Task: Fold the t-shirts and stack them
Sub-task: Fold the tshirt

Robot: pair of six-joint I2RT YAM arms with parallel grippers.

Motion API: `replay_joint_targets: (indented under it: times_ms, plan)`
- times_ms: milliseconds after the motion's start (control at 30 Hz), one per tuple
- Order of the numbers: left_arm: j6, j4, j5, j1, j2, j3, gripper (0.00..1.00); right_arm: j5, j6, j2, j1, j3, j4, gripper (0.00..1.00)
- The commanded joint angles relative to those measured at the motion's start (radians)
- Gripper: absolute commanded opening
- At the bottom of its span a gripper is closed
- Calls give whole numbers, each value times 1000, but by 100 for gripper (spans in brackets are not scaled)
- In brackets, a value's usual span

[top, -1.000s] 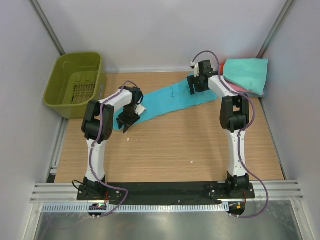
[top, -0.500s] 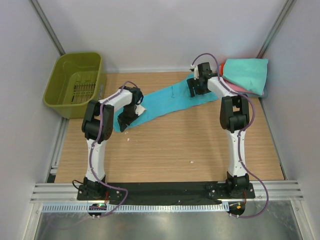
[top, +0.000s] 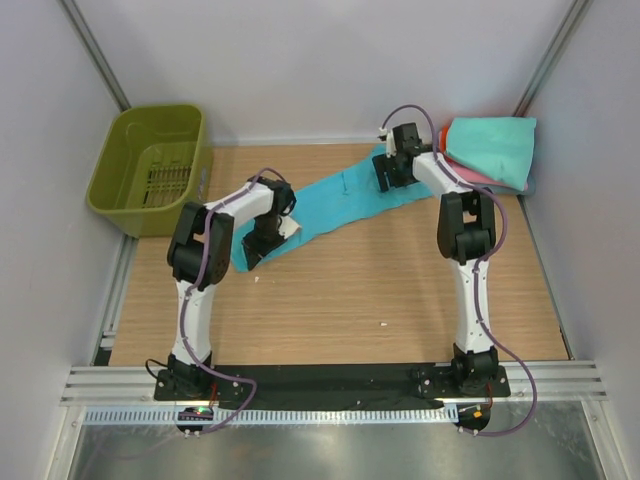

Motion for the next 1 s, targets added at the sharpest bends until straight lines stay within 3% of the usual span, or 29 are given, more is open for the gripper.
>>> replay_joint_targets:
  times_ms: [0,500,867,933,967]
  plan:
    - [26,-65,64,-75,-89,-19,0,41,-14,60,5,66,0,76]
    - [-34,-142,173,-357,-215,-117,0,22,-7,194,39,262,51,78]
    - [-46,-150,206,-619,-200,-112,1,-22,-18,232,114,356,28,80]
    - [-60,-139,137,-636,-218,-106,10,-16,-15,212,114,345,31,80]
    - [-58,-131,115,-639,-226,-106,28,-11,-24,191,113,329,31,80]
